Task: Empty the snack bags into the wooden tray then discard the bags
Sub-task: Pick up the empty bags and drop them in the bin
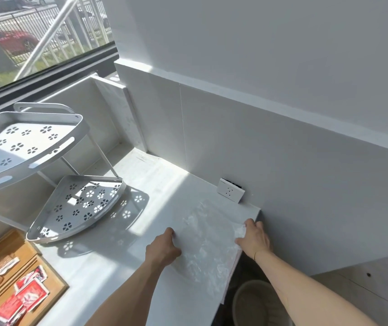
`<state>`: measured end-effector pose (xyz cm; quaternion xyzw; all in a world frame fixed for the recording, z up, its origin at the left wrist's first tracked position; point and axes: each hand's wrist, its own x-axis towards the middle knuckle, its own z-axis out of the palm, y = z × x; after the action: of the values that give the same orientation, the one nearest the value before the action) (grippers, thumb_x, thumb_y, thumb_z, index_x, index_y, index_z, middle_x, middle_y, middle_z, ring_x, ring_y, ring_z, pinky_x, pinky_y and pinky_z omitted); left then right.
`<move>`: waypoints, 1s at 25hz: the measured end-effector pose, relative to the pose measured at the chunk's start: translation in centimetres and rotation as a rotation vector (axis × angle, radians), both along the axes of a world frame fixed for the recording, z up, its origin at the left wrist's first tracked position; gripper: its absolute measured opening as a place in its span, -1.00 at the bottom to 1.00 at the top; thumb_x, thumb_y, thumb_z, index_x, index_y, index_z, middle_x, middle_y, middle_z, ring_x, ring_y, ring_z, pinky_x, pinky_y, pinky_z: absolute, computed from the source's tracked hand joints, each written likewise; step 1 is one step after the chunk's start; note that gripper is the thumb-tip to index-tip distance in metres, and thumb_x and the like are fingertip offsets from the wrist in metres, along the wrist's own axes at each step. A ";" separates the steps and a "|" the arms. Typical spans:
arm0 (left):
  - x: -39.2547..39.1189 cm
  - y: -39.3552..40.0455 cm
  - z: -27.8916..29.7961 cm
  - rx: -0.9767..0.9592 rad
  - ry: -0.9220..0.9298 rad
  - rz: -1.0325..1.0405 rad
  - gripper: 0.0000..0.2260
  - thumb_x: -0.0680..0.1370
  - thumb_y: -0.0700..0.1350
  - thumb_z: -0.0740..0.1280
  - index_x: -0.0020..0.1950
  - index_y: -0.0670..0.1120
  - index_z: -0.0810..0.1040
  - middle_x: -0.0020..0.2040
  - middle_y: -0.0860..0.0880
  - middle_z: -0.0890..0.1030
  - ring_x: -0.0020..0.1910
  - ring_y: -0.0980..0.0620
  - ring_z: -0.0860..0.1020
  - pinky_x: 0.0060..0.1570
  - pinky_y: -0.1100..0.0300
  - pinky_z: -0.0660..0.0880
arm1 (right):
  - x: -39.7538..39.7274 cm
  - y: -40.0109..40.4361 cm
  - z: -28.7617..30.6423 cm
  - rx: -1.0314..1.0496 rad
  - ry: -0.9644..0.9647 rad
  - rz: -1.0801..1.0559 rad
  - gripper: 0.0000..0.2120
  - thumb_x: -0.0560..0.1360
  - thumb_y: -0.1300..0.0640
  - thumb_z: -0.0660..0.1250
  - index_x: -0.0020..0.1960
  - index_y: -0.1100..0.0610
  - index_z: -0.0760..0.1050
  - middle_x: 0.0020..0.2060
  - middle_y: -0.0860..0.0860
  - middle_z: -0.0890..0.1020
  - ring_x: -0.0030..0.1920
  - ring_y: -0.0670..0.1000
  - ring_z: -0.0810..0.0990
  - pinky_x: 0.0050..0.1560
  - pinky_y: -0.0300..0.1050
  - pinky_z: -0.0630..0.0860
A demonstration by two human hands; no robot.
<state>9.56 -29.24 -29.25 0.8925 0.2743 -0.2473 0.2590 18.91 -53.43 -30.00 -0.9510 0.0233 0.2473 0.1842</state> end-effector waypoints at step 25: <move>1.4 -21.7 -0.7 -0.321 -0.066 -0.351 -0.97 0.47 -0.21 0.28 -0.17 -0.12 0.46 -0.28 -0.07 0.58 -0.43 -0.02 0.53 -0.43 0.23 0.47 | -12.8 -23.1 2.3 0.070 -0.171 -0.619 -0.95 0.46 0.08 0.25 -0.15 -0.03 0.49 -0.26 -0.02 0.61 -0.19 0.14 0.58 -0.21 -0.08 0.49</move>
<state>10.91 -50.90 -30.00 0.8814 0.0636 -0.2998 0.3594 6.11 -76.52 -27.72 -0.9092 0.2872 0.0995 0.2846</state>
